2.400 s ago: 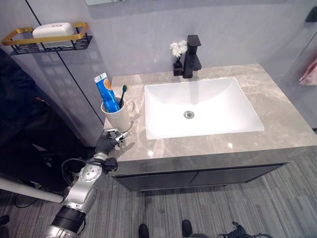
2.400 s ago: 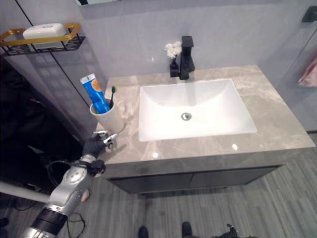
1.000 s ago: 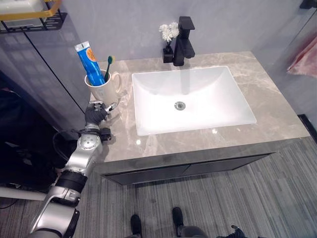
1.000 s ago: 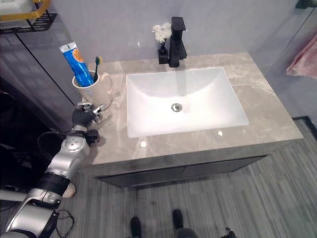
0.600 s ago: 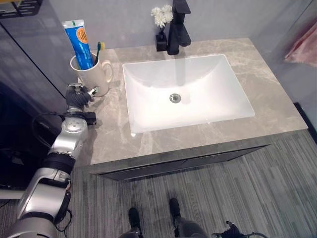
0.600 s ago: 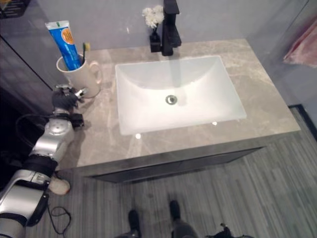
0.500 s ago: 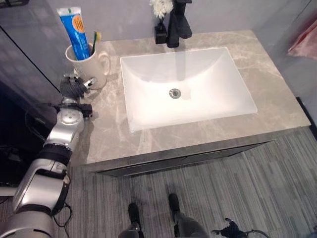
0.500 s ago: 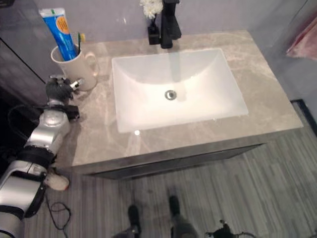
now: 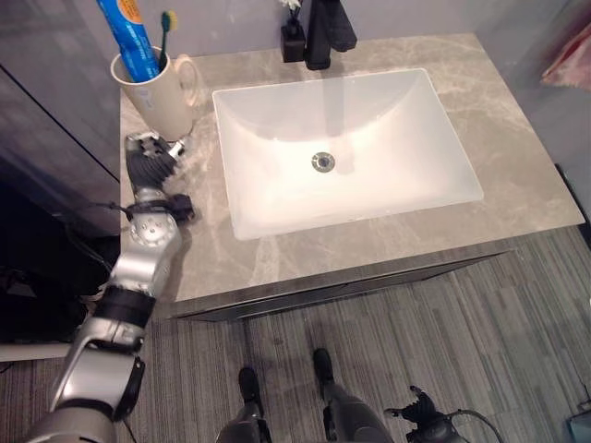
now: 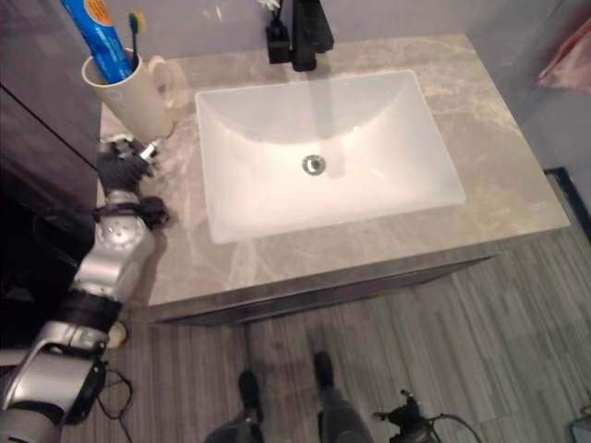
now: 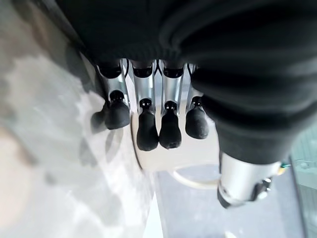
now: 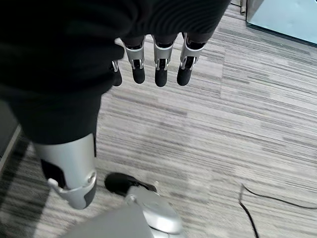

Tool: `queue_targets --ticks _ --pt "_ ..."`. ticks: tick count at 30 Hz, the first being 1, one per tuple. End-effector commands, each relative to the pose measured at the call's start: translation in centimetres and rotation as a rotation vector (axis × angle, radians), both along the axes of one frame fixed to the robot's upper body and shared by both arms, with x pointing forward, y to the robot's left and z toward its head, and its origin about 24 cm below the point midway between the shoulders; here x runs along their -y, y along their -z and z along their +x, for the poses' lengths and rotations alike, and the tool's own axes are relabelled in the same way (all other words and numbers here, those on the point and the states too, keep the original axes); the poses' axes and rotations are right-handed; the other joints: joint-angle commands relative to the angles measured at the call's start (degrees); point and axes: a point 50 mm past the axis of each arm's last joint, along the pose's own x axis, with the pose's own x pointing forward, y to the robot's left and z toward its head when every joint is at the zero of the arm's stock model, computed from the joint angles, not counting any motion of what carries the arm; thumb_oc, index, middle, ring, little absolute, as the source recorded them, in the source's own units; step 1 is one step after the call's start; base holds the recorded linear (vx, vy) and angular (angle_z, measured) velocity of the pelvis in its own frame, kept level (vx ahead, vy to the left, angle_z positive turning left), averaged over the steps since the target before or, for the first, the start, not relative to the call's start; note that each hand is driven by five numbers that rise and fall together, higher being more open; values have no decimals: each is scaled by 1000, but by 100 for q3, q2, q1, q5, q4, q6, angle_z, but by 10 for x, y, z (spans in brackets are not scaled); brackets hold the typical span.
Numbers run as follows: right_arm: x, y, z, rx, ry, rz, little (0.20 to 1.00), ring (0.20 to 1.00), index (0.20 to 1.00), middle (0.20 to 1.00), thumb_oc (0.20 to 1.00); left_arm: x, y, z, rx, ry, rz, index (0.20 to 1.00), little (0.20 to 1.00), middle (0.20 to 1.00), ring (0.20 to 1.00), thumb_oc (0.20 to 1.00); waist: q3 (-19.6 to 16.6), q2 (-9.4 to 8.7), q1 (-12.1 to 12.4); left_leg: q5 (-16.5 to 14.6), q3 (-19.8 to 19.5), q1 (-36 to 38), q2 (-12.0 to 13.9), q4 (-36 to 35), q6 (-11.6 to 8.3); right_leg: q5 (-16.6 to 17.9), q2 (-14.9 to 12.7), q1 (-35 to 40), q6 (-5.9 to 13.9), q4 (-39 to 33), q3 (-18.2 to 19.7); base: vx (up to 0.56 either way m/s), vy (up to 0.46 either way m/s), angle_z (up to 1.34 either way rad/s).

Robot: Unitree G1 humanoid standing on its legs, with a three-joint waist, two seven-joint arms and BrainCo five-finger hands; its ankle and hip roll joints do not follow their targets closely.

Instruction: Put brush and paste in cup on sink, flatten towel.

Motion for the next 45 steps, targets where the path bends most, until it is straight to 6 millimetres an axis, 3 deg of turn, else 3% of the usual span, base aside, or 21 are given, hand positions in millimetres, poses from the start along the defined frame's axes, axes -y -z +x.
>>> queue_targets --ticks 1,7,12,15,16,20,30,33,36,37,39,41,45 --pt "4 4 -17 -39 35 -14 1000 1000 1000 1000 1000 -7 2 1 7 -28 24 200 200 200 200 200 -273 -143 25 -146 -169 75 140 34 -282 -236 -431 326 445 -7 -374 50 -24 34" --pt "7 8 -34 -103 47 -3 1000 1000 1000 1000 1000 -8 30 -23 -61 33 56 200 200 200 200 200 -472 -306 112 -303 -208 445 121 34 -265 -373 -432 784 430 119 -660 88 6 35" --pt "21 4 -33 -90 92 -23 1000 1000 1000 1000 1000 2 34 -29 -67 118 58 200 200 200 200 200 -438 -280 122 -204 98 474 -81 112 -212 -434 -540 983 446 191 -905 -24 90 30" --pt "23 3 -29 -84 80 -26 1000 1000 1000 1000 1000 0 41 -34 -92 140 48 200 200 200 200 200 -470 -268 143 -323 146 467 -196 231 -109 -425 -569 1009 449 217 -946 -24 102 30" --pt "21 1 -19 -57 76 -14 1000 1000 1000 1000 1000 -4 45 -39 -105 149 38 200 200 200 200 200 -522 -258 186 -500 176 476 -283 468 34 -433 -635 1029 477 400 -884 -28 171 6" --pt "11 -3 -2 22 90 34 1000 1000 1000 1000 1000 -15 40 -51 -77 117 51 200 200 200 200 200 -527 -244 234 -680 196 611 -395 589 250 -373 -713 890 545 835 -652 -21 173 -19" --pt "2 -3 -4 54 103 89 1000 1000 1000 1000 1000 -22 29 -64 -39 137 99 200 200 200 200 200 -436 -104 138 -692 210 1013 -636 329 504 48 -790 546 648 1484 -211 -26 130 -17" --pt "-1 -7 5 93 75 96 1000 1000 1000 1000 1000 -19 24 -65 -43 194 142 200 200 200 200 200 -365 -6 116 -645 182 1160 -740 110 601 166 -823 316 599 1904 -177 -43 197 -2" --pt "-4 -13 14 139 32 103 1000 1000 1000 1000 1000 -21 21 -71 -47 224 175 200 200 200 200 200 -307 58 98 -687 212 1245 -767 89 633 4 -722 161 533 2201 -117 1 127 -4" --pt "-3 -17 19 167 8 104 1000 1000 1000 1000 1000 -20 21 -72 -44 245 170 200 200 200 200 200 -307 74 32 -719 160 1295 -786 102 634 -187 -507 73 483 2111 93 69 97 -5" --pt "-1 -19 21 178 3 98 1000 1000 1000 1000 1000 -18 21 -73 -44 264 160 200 200 200 200 200 -294 89 11 -746 148 1322 -785 134 627 -230 -433 7 460 1984 183 64 34 -9" --pt "2 -24 27 199 -32 84 1000 1000 1000 1000 1000 -20 18 -79 -44 292 185 200 200 200 200 200 -234 87 11 -848 176 1373 -746 235 579 135 -644 -243 576 1374 68 100 -91 10" --pt "9 -27 28 218 -16 69 1000 1000 1000 1000 1000 -26 18 -85 -51 285 200 200 200 200 200 200 -86 -7 -63 -1082 50 1519 -702 501 493 729 -945 -543 786 841 149 147 -109 10"
